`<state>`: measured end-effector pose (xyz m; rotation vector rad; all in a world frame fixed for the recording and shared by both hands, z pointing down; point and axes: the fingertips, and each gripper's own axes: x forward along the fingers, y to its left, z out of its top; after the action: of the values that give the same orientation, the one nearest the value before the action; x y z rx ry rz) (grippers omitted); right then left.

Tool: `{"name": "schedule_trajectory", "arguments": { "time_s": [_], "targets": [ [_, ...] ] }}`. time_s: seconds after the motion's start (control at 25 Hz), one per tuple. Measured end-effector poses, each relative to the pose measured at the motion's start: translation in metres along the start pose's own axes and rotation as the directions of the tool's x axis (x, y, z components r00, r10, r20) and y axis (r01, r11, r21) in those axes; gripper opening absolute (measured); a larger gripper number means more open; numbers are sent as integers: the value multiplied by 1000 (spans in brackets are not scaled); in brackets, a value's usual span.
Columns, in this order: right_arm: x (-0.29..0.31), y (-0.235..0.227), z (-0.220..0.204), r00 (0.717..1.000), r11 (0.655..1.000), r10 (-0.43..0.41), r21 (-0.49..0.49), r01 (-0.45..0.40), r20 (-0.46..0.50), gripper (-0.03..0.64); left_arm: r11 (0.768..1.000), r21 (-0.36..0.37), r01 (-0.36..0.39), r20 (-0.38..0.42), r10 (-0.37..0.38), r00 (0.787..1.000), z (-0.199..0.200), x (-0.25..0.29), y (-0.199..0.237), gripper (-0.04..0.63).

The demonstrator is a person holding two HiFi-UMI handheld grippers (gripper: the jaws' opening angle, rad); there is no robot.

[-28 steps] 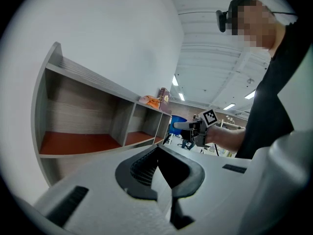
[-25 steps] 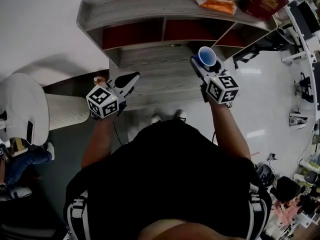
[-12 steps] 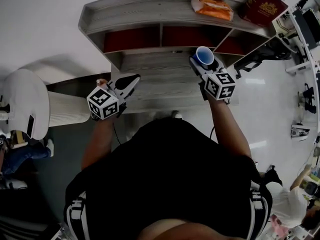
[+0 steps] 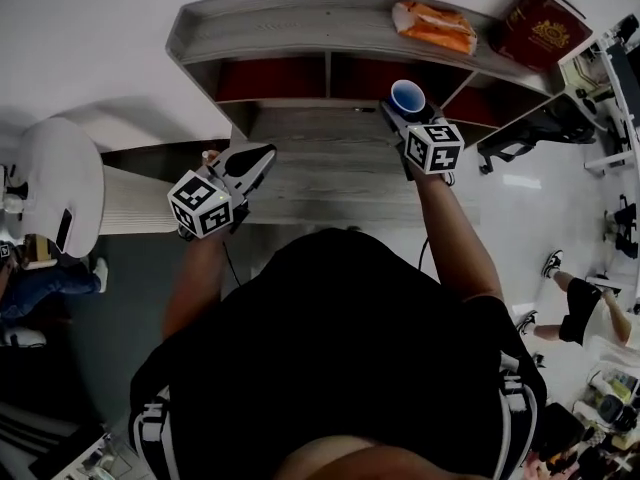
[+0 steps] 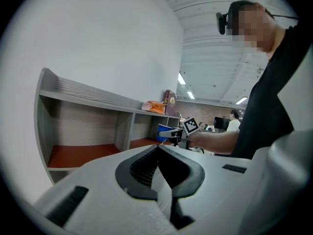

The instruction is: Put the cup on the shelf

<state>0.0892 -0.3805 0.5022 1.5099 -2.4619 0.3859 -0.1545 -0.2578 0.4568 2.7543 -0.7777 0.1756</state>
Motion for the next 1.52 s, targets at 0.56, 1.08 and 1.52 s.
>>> {"name": "schedule_trajectory", "arguments": {
  "time_s": [0.56,1.08,1.52],
  "targets": [
    [87,-30,-12,998,997,14,-77,-19,-65,295,992,-28,-120,-8,120,993,-2,3,12,17],
    [133,-54,-32,991,993,28,-109,-43,-133,295,979,-50,-197,-10,197,980,-3,15,26,17],
    [142,-49,-35,986,990,60,-113,-78,-153,299,979,-55,-196,-21,195,981,-5,24,27,17]
  ]
}}
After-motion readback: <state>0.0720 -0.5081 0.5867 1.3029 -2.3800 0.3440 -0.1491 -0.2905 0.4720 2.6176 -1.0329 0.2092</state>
